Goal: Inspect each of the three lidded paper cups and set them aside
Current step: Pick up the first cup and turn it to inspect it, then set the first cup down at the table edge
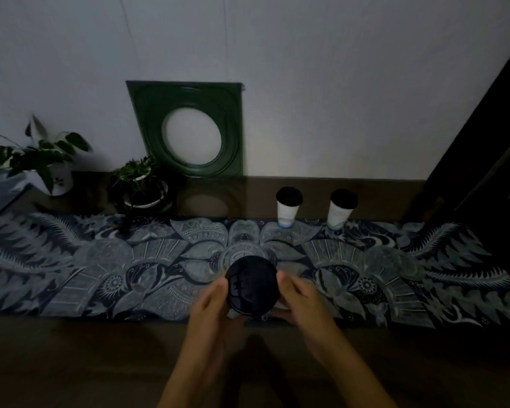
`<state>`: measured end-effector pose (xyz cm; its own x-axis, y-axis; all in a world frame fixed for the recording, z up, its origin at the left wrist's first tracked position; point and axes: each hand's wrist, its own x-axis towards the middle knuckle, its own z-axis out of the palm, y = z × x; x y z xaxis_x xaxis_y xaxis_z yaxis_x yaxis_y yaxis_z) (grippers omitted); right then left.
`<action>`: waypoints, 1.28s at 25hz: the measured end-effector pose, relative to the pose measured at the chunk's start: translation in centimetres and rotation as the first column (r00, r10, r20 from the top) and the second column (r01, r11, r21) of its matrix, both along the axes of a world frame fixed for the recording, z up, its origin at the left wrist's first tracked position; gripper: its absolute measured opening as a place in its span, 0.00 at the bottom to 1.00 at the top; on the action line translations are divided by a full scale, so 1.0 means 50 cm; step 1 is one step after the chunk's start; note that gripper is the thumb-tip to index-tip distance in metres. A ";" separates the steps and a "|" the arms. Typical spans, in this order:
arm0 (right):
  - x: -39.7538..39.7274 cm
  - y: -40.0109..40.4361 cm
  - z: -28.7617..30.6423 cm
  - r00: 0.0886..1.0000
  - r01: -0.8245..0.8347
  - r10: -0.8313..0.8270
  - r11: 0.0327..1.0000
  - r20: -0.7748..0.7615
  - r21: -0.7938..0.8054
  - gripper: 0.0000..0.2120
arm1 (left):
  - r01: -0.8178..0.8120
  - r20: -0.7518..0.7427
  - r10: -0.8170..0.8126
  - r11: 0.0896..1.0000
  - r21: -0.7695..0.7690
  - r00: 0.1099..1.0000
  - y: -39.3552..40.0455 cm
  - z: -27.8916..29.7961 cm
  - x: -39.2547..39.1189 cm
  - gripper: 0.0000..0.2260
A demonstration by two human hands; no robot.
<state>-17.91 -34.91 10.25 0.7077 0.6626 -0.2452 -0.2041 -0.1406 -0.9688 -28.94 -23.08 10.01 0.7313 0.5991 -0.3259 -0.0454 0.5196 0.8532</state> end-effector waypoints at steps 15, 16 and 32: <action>-0.064 0.007 -0.245 0.900 -0.006 -0.104 0.968 -0.423 -0.250 0.14 | -0.118 -0.387 0.067 0.987 -0.109 0.920 -0.001 -0.228 -0.052 0.08; -0.065 0.005 -0.251 0.897 0.001 -0.113 0.967 -0.427 -0.254 0.14 | -0.113 -0.389 0.065 0.988 -0.103 0.919 -0.002 -0.232 -0.052 0.07; 0.021 -0.006 -0.182 0.856 0.151 0.116 0.876 0.503 -0.459 0.32 | 0.167 -0.422 0.268 0.640 0.750 0.866 0.054 -0.182 -0.037 0.20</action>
